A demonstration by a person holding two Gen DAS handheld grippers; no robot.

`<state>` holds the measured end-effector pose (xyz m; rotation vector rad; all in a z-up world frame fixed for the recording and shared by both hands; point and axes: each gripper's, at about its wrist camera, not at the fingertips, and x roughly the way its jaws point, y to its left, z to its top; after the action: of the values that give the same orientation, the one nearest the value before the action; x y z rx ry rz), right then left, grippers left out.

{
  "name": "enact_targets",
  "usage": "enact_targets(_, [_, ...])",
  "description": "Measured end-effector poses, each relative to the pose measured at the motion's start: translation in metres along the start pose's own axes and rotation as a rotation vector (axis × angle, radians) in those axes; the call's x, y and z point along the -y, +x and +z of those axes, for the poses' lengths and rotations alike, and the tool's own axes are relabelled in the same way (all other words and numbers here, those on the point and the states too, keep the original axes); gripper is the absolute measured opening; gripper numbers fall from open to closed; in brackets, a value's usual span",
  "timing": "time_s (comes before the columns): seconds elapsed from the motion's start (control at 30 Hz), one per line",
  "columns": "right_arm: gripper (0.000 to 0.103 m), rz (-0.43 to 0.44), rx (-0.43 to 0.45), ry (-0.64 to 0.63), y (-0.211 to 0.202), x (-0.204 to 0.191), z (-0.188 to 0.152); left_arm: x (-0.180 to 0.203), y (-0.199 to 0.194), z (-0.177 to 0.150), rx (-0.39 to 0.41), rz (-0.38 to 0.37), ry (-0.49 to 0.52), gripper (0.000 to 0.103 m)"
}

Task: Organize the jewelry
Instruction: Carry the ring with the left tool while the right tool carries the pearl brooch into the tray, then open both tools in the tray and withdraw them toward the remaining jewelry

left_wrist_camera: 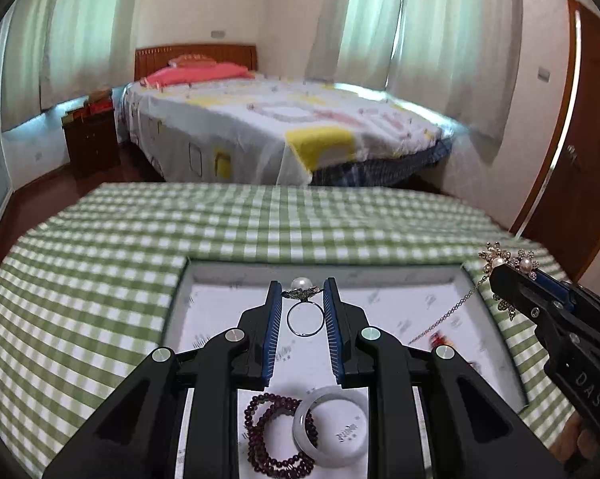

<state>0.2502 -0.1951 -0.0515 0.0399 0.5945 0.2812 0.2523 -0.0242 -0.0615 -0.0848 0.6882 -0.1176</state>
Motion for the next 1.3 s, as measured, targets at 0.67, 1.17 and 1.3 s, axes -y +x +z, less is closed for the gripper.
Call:
enact_targets(0.67, [0.023,-0.041,-0.238,0.062,0.067,0.014,-0.049,0.012,0.064,-0.019,-0.228,0.076,0.089,0.024])
enact_targets(1.17, [0.041,-0.033,-0.201,0.072,0.057,0.019,-0.043,0.019,0.058,-0.017,-0.21,0.106,0.129,0.063])
enact_targets(1.3, [0.048,-0.034,-0.172,0.071,0.048,0.018,-0.04,0.018,0.051,-0.017,-0.172,0.096,0.117,0.071])
